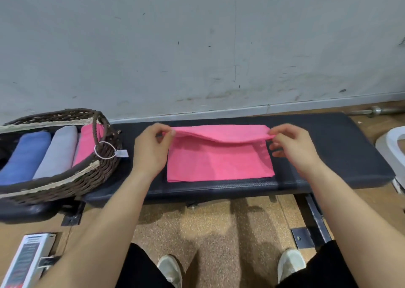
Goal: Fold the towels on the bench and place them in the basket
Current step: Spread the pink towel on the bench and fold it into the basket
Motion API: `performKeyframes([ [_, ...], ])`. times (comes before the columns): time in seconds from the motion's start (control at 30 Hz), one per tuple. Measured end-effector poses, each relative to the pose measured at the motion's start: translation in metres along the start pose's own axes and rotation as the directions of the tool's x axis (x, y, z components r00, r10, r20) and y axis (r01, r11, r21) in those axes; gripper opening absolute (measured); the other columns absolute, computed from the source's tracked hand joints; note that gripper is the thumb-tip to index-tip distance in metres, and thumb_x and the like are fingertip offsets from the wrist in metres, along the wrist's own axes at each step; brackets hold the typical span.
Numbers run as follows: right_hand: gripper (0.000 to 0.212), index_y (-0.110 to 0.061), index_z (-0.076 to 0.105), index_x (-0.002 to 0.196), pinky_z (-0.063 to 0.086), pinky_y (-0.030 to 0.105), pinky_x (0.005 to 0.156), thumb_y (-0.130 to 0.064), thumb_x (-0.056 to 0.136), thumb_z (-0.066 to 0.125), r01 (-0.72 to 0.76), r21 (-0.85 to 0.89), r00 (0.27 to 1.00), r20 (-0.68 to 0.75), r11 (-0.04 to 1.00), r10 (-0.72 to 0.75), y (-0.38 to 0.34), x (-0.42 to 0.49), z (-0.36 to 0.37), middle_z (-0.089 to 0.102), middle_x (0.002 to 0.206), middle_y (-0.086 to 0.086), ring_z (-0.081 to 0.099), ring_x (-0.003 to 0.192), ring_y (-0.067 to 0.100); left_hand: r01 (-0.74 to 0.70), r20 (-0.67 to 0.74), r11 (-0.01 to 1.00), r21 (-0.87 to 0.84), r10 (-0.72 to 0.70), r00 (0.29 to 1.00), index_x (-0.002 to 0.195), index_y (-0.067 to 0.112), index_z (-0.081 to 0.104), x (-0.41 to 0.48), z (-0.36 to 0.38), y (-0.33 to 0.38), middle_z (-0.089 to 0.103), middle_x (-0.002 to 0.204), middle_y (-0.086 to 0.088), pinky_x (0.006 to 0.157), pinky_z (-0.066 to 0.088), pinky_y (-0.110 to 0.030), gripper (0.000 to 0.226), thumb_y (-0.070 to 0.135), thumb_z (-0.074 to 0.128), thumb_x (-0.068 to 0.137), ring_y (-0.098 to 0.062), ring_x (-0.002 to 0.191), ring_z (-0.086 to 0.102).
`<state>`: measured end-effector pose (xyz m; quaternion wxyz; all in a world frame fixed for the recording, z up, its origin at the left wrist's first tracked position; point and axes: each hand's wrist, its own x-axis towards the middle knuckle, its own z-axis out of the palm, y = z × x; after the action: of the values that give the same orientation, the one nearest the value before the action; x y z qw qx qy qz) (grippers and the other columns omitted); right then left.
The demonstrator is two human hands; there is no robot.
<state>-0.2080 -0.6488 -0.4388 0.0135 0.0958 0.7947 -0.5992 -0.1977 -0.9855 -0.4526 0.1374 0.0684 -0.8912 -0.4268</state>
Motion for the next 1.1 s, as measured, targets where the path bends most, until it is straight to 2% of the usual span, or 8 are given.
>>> performKeyframes([
  [0.07,0.016,-0.004,0.068,0.090,0.056,0.036,0.064,-0.005,0.094,0.053,-0.024,0.013,1.000,-0.012,1.000,0.024,0.009,-0.014,0.001,0.068,0.084,0.014,0.066,0.068,0.022,-0.038,0.027,0.999,0.000,0.038,0.999,0.089,0.030,0.068,-0.025,-0.001,-0.007,0.067,0.091,0.013,0.079,0.047,-0.024,0.004,0.027,0.067,0.092,-0.005,0.087,0.062],
  [0.17,0.011,-0.010,0.070,0.082,0.060,0.041,0.067,-0.017,0.089,0.071,-0.028,-0.080,0.997,-0.071,0.996,0.023,0.030,-0.024,0.002,0.072,0.077,0.008,0.070,0.067,0.025,-0.092,0.101,0.996,0.001,0.091,0.991,0.091,0.029,0.068,-0.050,0.001,-0.016,0.065,0.097,0.015,0.087,0.052,-0.036,0.006,0.024,0.068,0.091,-0.006,0.091,0.062],
  [0.3,0.015,-0.020,0.069,0.072,0.054,0.038,0.069,-0.026,0.080,0.081,0.022,-0.360,0.998,-0.053,0.933,-0.044,0.043,-0.023,-0.003,0.071,0.069,-0.001,0.068,0.070,0.020,-0.216,0.268,0.970,0.112,0.180,0.946,0.092,0.031,0.069,-0.057,-0.006,-0.026,0.063,0.107,0.016,0.092,0.051,-0.034,0.004,0.028,0.069,0.090,-0.003,0.099,0.060],
  [0.47,0.016,-0.024,0.069,0.072,0.056,0.039,0.074,-0.033,0.077,0.081,0.057,-0.509,0.997,-0.008,0.859,-0.071,0.042,-0.021,-0.003,0.072,0.076,-0.008,0.067,0.077,0.011,-0.246,0.369,0.949,0.196,0.161,0.915,0.087,0.035,0.069,-0.056,-0.012,-0.038,0.061,0.114,0.017,0.098,0.047,-0.036,0.006,0.029,0.070,0.089,-0.002,0.107,0.057],
  [0.8,0.018,-0.025,0.065,0.068,0.056,0.040,0.072,-0.032,0.076,0.080,0.124,-0.588,0.992,0.095,0.799,-0.084,0.041,-0.027,-0.011,0.070,0.074,-0.008,0.066,0.076,0.011,-0.266,0.421,0.939,0.219,0.155,0.894,0.083,0.034,0.064,-0.055,-0.015,-0.037,0.060,0.121,0.015,0.102,0.045,-0.036,0.009,0.029,0.069,0.090,-0.002,0.114,0.055],
  [0.93,0.019,-0.029,0.063,0.066,0.051,0.036,0.063,-0.035,0.078,0.076,0.152,-0.702,0.985,0.166,0.695,-0.048,0.046,-0.027,-0.007,0.064,0.076,-0.008,0.062,0.073,0.012,-0.291,0.491,0.904,0.315,0.107,0.865,0.078,0.040,0.062,-0.054,-0.015,-0.032,0.054,0.127,0.020,0.097,0.046,-0.037,0.015,0.034,0.072,0.087,-0.005,0.114,0.054],
  [1.0,0.016,-0.032,0.061,0.068,0.044,0.031,0.059,-0.036,0.079,0.073,0.161,-0.759,0.987,0.143,0.631,-0.080,0.043,-0.027,-0.004,0.055,0.084,-0.008,0.058,0.072,0.012,-0.290,0.485,0.865,0.409,0.063,0.872,0.078,0.040,0.064,-0.055,-0.016,-0.025,0.050,0.126,0.022,0.092,0.048,-0.037,0.011,0.045,0.072,0.084,-0.005,0.116,0.051],
  [1.1,0.004,-0.033,0.064,0.079,0.047,0.034,0.068,-0.036,0.082,0.066,0.200,-0.791,0.971,0.080,0.578,-0.227,0.030,-0.026,0.010,0.050,0.090,-0.008,0.055,0.085,0.019,-0.299,0.380,0.836,0.461,0.119,0.917,0.081,0.038,0.069,-0.052,-0.010,-0.004,0.052,0.119,0.022,0.088,0.049,-0.036,0.020,0.058,0.064,0.082,-0.005,0.113,0.047],
])
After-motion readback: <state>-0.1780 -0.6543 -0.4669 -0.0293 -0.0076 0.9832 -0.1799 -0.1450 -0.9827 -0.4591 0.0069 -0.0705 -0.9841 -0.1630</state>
